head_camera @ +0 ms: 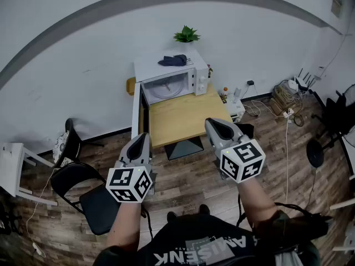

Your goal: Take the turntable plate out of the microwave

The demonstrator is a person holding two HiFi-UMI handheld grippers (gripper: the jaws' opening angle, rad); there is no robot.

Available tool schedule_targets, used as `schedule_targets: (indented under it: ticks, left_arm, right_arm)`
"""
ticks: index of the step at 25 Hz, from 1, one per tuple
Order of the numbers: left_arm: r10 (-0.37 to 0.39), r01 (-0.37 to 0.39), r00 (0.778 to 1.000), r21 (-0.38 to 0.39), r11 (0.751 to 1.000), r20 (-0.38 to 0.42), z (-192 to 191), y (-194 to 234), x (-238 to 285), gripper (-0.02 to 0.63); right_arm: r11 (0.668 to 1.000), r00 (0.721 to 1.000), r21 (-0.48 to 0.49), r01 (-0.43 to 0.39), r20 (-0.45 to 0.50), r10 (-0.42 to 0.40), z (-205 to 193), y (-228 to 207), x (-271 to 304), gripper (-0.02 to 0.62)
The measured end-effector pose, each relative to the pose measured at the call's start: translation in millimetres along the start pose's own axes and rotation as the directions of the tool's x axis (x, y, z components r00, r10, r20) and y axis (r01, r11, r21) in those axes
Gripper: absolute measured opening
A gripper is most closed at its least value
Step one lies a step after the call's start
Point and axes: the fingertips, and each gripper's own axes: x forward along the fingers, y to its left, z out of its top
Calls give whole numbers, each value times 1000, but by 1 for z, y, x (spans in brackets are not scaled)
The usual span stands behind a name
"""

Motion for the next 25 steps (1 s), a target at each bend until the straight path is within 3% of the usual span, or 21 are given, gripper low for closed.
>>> schedule_targets:
  ticks: [25]
  left_arm:
    - [37, -37, 999, 1, 999, 9, -3, -21, 16, 2]
  right_arm:
    - [999, 999, 44, -15, 29, 14, 1, -32, -14, 5]
